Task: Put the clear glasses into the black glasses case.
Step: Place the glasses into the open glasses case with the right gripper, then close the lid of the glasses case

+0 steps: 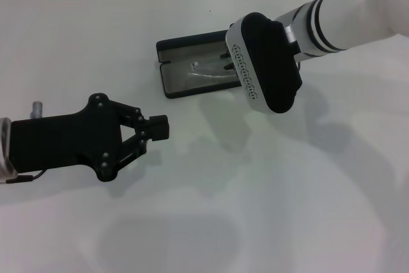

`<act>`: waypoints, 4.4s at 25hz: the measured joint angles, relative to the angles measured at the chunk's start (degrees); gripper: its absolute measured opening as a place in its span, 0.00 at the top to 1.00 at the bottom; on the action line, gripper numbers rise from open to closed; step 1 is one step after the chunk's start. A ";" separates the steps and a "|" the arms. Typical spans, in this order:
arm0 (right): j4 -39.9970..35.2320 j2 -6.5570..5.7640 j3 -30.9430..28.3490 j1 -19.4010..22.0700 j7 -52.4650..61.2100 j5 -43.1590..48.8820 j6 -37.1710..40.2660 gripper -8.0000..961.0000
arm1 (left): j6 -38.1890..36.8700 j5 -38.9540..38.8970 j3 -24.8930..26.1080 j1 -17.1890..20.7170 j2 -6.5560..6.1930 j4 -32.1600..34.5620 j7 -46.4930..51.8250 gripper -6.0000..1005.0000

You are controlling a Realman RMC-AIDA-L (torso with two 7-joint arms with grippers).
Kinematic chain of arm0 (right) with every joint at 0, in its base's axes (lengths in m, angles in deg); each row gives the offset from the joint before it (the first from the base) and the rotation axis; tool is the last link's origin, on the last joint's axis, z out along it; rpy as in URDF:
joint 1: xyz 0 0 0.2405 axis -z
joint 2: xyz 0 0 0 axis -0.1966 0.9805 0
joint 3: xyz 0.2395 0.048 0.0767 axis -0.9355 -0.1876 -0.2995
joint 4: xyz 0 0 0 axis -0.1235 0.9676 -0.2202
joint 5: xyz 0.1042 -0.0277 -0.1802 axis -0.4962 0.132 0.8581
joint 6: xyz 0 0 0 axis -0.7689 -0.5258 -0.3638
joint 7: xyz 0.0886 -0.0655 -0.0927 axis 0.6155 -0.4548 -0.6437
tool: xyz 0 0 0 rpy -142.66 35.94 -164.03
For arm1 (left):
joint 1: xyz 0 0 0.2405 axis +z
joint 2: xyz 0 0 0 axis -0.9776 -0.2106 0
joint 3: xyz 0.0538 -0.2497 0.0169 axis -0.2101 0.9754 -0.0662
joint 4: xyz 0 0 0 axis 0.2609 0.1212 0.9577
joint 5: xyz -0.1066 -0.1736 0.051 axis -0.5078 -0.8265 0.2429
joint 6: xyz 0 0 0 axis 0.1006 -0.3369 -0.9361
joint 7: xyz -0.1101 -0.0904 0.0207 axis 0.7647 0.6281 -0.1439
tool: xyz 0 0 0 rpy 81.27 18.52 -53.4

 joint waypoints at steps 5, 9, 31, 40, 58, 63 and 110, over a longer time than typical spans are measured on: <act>0.46 0.00 0.05 -0.10 0.08 -0.52 -0.36 0.84 | 0.04 0.04 0.03 0.07 0.07 -0.13 -0.13 0.95; 0.53 0.00 0.05 -0.25 0.76 -1.13 -0.72 0.84 | 0.04 0.06 0.02 0.08 0.11 -0.21 -0.16 0.95; -0.63 -0.01 1.44 0.12 3.56 -1.63 -2.99 0.73 | 0.01 0.06 0.02 0.28 0.15 0.11 0.18 0.95; -7.58 -0.18 -2.11 7.54 2.85 -11.37 -2.34 0.73 | -0.75 -1.22 10.75 1.62 2.43 -0.02 -0.68 0.95; -2.56 -0.53 -25.81 28.69 -11.46 -52.22 17.29 0.73 | 17.12 -3.44 15.35 -17.39 3.62 -10.13 0.54 0.94; 2.89 -0.57 -27.45 32.30 -17.81 -62.19 22.07 0.73 | 29.53 -1.81 11.16 -22.64 3.64 -15.15 1.97 0.94; 18.26 -0.39 -32.14 25.06 -21.64 -67.19 29.56 0.73 | 52.74 -7.84 -13.87 -25.49 4.59 -26.05 4.27 0.91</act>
